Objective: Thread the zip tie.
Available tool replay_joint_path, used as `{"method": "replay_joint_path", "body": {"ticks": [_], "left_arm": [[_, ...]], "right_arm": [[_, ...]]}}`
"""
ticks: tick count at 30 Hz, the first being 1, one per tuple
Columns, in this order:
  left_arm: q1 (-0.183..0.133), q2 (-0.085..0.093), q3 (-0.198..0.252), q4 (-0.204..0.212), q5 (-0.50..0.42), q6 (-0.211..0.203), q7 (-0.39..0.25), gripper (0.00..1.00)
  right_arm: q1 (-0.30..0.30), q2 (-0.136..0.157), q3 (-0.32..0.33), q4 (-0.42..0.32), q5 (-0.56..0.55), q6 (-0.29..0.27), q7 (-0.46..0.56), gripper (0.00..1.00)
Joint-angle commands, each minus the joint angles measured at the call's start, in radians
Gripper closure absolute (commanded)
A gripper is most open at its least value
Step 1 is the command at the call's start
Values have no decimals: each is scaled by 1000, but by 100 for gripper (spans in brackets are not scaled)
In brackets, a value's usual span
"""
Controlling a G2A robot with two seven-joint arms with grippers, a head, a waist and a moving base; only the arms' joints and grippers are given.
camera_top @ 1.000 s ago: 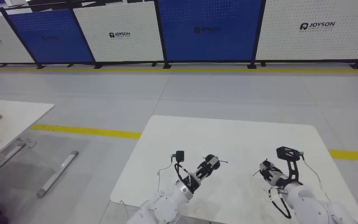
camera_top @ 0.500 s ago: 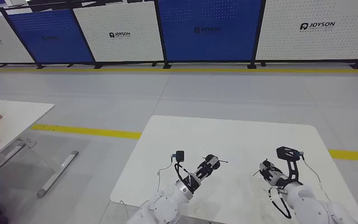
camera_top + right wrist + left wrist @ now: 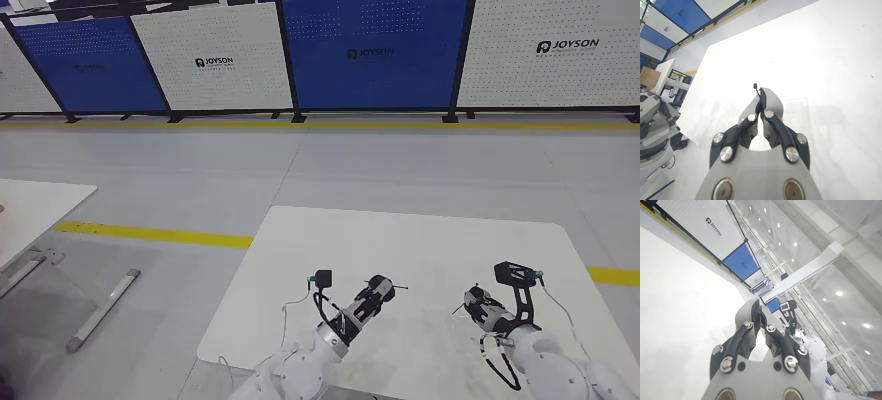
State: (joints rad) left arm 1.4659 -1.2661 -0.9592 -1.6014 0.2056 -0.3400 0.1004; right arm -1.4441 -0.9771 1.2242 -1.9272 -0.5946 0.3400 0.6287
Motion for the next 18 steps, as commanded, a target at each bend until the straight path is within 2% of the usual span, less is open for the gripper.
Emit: {"method": "replay_joint_path", "body": {"ticks": [1,4,7,9,15,18], "left_arm": [[4,5,20,-2,80,0,51,100],[0,11,53,1,113,0,94,100],[0,11,53,1,113,0,94,100],[0,11,53,1,113,0,94,100],[0,11,53,1,113,0,94,100],[0,11,53,1,113,0,94,100]], "right_arm": [[0,0,0,0,0,0,0,100],[0,0,0,0,0,0,0,100],[0,0,0,0,0,0,0,100],[-7,-3,1,1,6,-10,-44,100],[-108,-20,41,-19,150,-148,-339,100],[-153,-26,62,-5,228,-234,-431,100]]}}
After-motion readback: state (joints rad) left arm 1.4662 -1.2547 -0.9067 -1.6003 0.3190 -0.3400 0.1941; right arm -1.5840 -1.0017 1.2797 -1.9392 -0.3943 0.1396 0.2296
